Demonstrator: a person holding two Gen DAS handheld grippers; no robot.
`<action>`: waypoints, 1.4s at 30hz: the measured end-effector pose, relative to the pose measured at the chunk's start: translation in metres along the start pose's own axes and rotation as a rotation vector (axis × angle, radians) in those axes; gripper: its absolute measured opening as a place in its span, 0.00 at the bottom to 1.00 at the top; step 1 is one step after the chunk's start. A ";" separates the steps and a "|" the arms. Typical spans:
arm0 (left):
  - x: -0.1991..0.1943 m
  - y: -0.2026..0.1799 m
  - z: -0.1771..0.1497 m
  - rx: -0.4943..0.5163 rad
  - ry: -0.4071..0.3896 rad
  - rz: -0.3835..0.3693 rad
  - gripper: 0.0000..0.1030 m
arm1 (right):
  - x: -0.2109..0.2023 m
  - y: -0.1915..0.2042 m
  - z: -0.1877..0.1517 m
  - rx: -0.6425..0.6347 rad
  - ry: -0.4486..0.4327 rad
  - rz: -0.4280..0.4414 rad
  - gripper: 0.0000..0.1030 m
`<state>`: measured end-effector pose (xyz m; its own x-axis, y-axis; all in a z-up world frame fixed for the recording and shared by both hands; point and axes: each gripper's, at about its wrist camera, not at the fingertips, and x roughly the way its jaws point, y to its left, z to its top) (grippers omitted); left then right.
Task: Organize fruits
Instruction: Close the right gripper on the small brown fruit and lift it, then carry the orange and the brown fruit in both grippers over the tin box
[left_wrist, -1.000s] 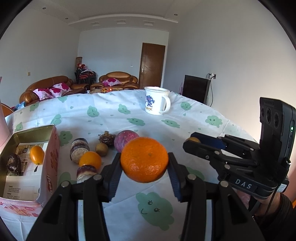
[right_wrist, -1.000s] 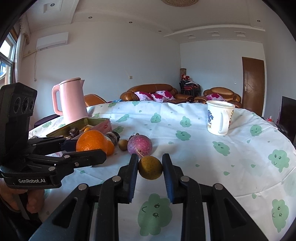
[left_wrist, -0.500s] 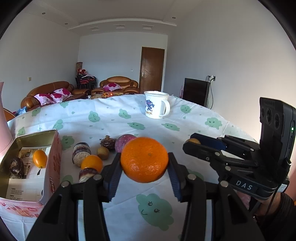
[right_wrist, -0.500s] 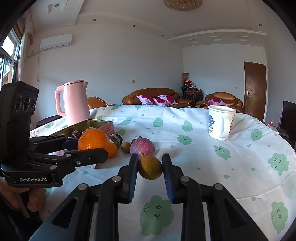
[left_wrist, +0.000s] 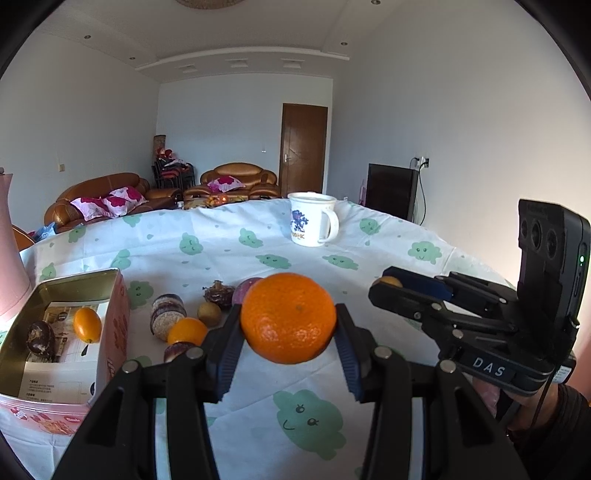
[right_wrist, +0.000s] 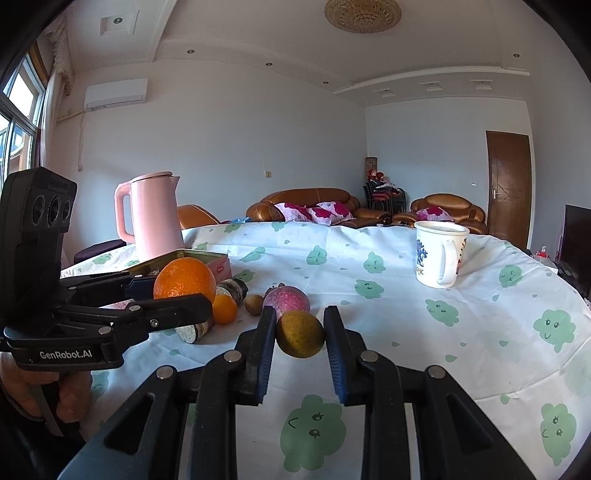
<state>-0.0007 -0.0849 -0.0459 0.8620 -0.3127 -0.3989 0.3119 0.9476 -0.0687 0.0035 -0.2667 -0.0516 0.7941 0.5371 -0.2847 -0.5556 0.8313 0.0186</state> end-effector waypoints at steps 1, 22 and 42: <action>-0.002 0.000 0.000 0.000 -0.003 0.002 0.47 | -0.001 0.000 0.000 -0.001 -0.005 0.002 0.27; -0.021 0.002 0.008 0.017 -0.096 0.060 0.47 | -0.009 0.003 0.000 -0.011 -0.049 -0.005 0.27; -0.032 0.009 0.015 0.020 -0.117 0.110 0.47 | -0.019 0.019 0.031 -0.033 -0.076 0.021 0.28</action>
<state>-0.0196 -0.0676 -0.0196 0.9317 -0.2133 -0.2940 0.2195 0.9755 -0.0120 -0.0146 -0.2569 -0.0160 0.7981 0.5645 -0.2106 -0.5789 0.8153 -0.0086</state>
